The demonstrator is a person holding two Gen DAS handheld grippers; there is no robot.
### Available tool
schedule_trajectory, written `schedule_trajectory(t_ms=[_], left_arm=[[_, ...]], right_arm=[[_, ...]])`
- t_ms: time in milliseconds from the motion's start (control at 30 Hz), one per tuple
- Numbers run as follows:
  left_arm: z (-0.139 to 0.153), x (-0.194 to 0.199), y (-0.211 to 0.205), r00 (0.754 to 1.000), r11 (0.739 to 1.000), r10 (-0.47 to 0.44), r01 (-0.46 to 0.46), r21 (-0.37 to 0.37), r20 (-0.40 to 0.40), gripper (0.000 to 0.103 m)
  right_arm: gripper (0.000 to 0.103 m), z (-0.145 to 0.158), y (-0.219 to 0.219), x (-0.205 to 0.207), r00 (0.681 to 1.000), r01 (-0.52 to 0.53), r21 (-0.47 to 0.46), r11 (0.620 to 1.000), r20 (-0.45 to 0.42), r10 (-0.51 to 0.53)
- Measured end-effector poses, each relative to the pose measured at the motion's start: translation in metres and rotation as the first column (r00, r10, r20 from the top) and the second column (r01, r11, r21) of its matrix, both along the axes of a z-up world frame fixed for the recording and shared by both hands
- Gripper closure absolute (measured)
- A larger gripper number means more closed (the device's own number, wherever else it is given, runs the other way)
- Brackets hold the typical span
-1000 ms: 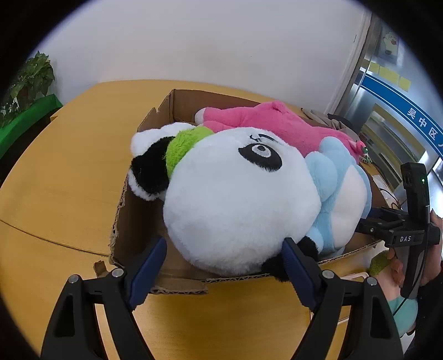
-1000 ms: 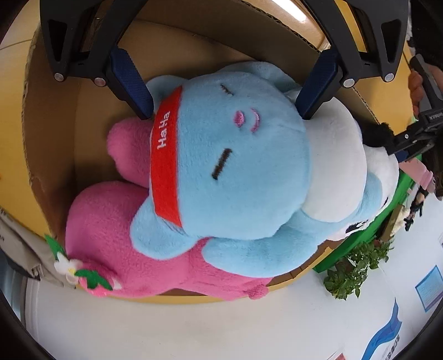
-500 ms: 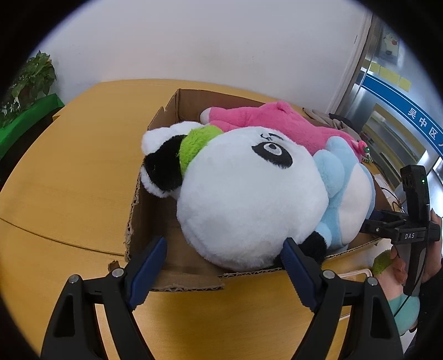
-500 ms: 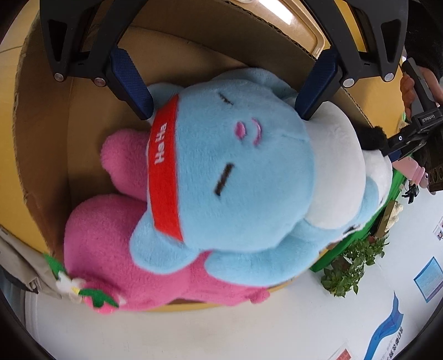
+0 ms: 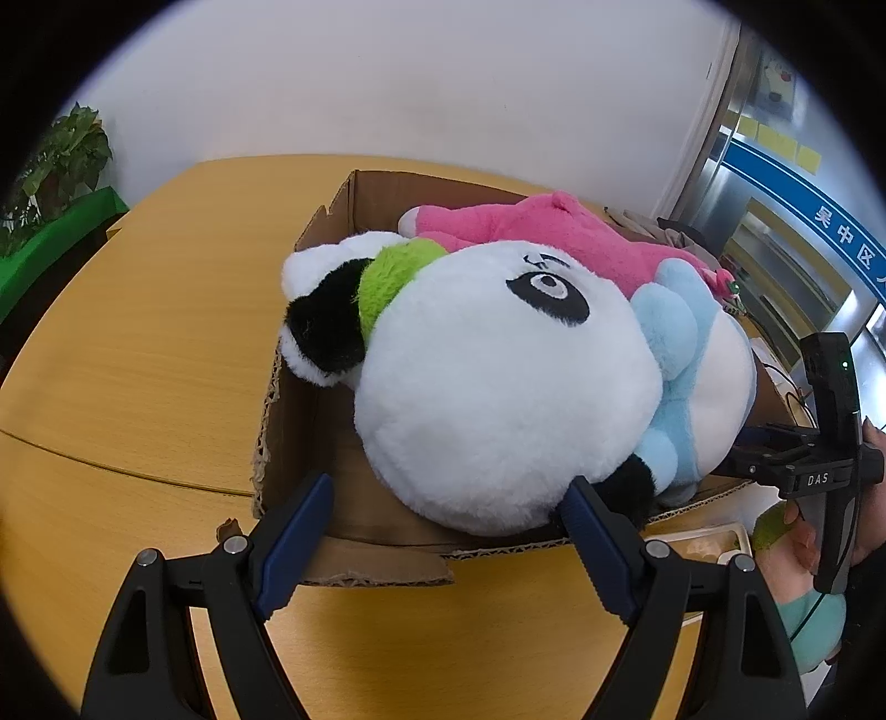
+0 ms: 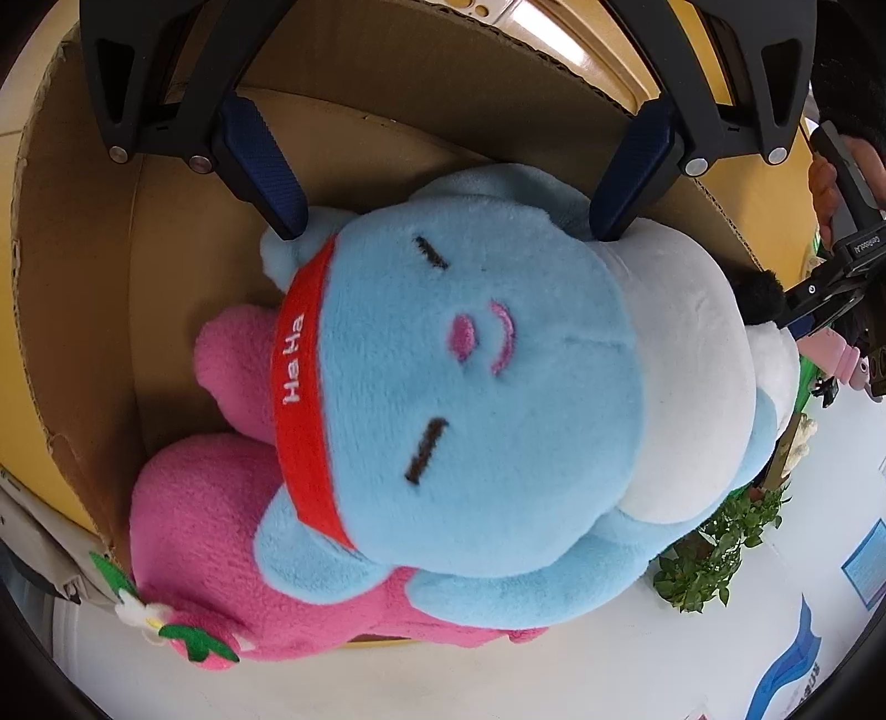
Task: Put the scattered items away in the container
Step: 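Open both grippers to release the blue plush and lift away, then move both grippers down onto the pink-and-teal pig plush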
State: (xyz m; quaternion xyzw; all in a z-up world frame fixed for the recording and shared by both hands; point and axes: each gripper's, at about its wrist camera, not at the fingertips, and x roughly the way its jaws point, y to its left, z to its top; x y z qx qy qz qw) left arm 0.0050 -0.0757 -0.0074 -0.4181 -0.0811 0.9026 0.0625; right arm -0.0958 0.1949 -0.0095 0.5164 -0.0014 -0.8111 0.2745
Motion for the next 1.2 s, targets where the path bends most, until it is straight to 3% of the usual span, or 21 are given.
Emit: schedule_trajectory(t_ms=[200, 367, 533, 567, 700, 933, 1167, 1200], left_arm=[[0.001, -0.001, -0.002, 1.000, 1.000, 0.001, -0.001, -0.002, -0.004, 0.017], [0.012, 0.004, 0.002, 0.999, 1.000, 0.018, -0.018, -0.019, -0.035, 0.017], [0.042, 0.023, 0.017, 0.994, 0.997, -0.048, 0.053, 0.051, -0.102, 0.017], [0.048, 0.026, 0.022, 0.991, 0.995, -0.069, 0.075, 0.059, -0.112, 0.017], [0.064, 0.038, 0.050, 0.977, 0.983, -0.156, 0.168, 0.078, -0.142, 0.017], [0.045, 0.043, 0.110, 0.937, 0.920, -0.340, 0.349, 0.179, -0.081, 0.017], [0.021, 0.043, 0.167, 0.873, 0.842, -0.488, 0.475, 0.255, -0.016, 0.017], [0.017, 0.043, 0.175, 0.862, 0.831, -0.508, 0.491, 0.263, -0.004, 0.017]], right_arm=[[0.001, 0.005, -0.004, 0.009, 1.000, -0.003, 0.020, 1.000, -0.025, 0.004], [0.002, 0.036, -0.001, 0.022, 0.987, 0.012, 0.049, 0.999, -0.158, -0.004], [0.002, 0.106, 0.037, 0.057, 0.952, 0.043, -0.193, 0.980, -0.291, -0.099], [0.002, 0.120, 0.026, 0.060, 0.940, 0.048, -0.212, 0.976, -0.321, -0.116], [0.000, 0.146, 0.055, 0.098, 0.904, 0.088, -0.234, 0.968, -0.389, -0.177], [0.000, 0.093, 0.111, 0.159, 0.936, 0.205, -0.110, 0.973, -0.270, -0.228], [0.000, 0.021, 0.115, 0.186, 0.982, 0.190, 0.043, 0.981, -0.013, -0.190], [0.000, 0.015, 0.116, 0.190, 0.984, 0.179, 0.001, 0.984, 0.020, -0.179]])
